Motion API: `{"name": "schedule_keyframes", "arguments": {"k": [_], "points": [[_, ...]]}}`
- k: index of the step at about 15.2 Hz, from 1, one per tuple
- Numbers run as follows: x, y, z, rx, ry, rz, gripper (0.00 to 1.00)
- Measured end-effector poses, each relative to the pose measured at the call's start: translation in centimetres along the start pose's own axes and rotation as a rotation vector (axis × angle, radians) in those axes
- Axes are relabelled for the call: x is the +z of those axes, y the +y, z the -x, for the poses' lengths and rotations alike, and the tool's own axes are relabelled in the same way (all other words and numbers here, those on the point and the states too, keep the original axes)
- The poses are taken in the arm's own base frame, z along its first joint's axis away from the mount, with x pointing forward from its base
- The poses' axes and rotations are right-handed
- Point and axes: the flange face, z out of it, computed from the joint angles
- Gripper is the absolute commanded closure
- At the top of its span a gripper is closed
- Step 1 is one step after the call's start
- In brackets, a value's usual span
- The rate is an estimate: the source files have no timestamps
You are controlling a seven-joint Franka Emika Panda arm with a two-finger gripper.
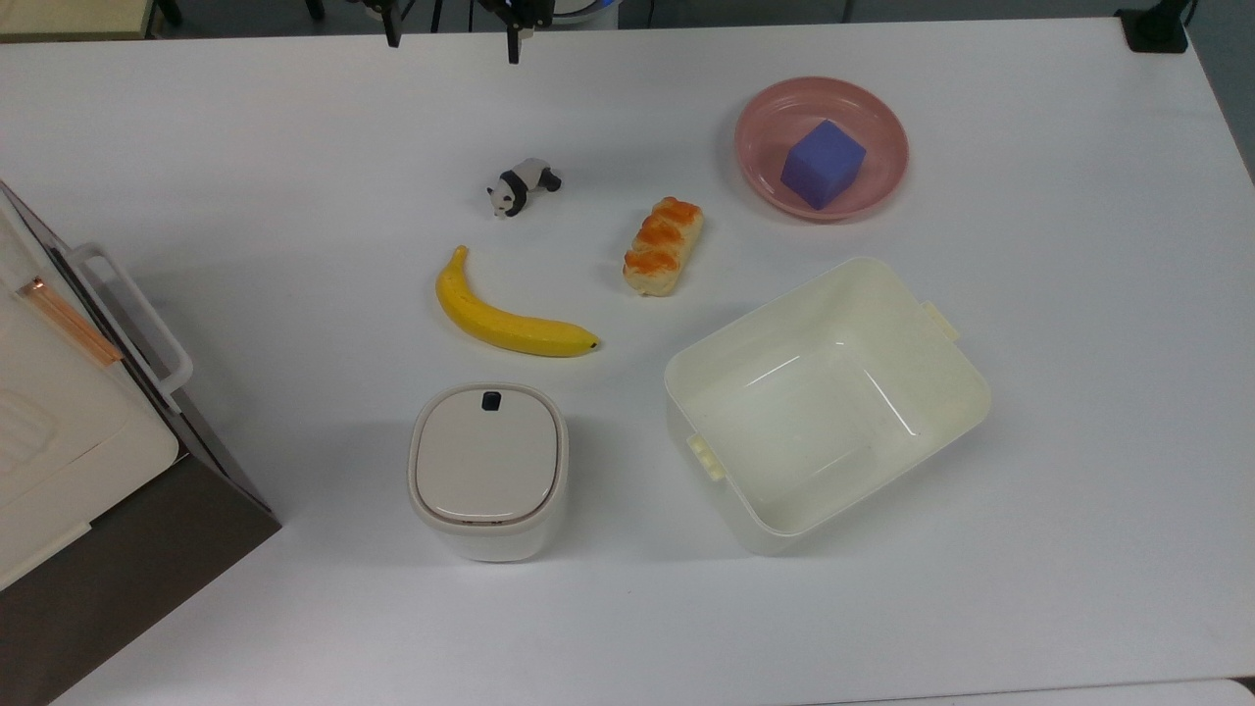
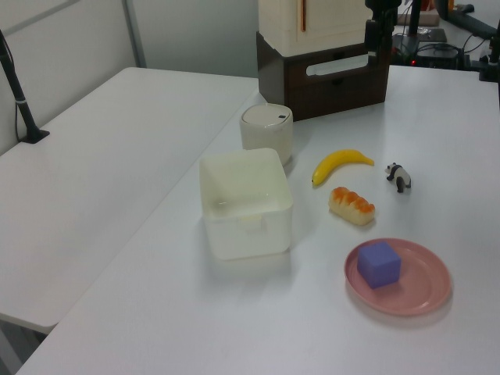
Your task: Slide open the drawer
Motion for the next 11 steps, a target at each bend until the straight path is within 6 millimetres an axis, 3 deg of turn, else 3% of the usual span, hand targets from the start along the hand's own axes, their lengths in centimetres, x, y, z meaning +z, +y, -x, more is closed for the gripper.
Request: {"name": "schedule_keyframes", "arguments": {"k": [11], "points": [[0.23,-0.65,-0.09,-0.123,-0.004,0.0,0.0]]}}
